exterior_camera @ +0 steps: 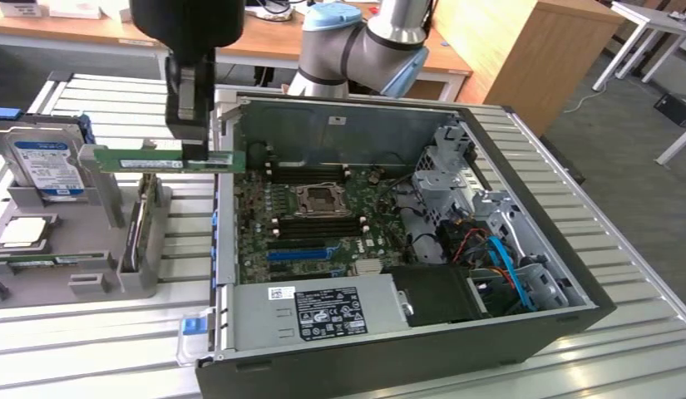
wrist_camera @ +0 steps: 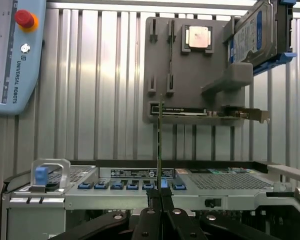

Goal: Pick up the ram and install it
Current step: 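Pick up the ram and move it above insertion slot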

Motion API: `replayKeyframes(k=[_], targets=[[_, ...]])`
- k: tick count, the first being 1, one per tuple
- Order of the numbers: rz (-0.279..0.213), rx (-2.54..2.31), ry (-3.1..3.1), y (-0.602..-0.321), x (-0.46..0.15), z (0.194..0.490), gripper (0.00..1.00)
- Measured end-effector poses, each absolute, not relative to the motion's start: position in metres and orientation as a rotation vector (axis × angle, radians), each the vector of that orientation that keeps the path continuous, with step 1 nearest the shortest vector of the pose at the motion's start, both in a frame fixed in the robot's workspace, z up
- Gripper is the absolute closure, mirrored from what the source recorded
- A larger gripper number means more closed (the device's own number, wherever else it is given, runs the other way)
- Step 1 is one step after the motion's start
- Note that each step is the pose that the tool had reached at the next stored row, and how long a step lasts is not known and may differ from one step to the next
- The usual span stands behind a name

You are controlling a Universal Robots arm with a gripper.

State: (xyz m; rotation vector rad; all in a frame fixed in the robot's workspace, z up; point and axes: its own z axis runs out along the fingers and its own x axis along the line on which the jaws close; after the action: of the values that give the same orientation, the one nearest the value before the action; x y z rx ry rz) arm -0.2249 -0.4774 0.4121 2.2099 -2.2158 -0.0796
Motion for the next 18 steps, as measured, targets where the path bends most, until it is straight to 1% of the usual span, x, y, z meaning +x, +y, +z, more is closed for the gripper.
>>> replayKeyframes(k=[18], targets=[[-0.08,2.212,-2.213,-0.478,-0.161,0.412,0.88]])
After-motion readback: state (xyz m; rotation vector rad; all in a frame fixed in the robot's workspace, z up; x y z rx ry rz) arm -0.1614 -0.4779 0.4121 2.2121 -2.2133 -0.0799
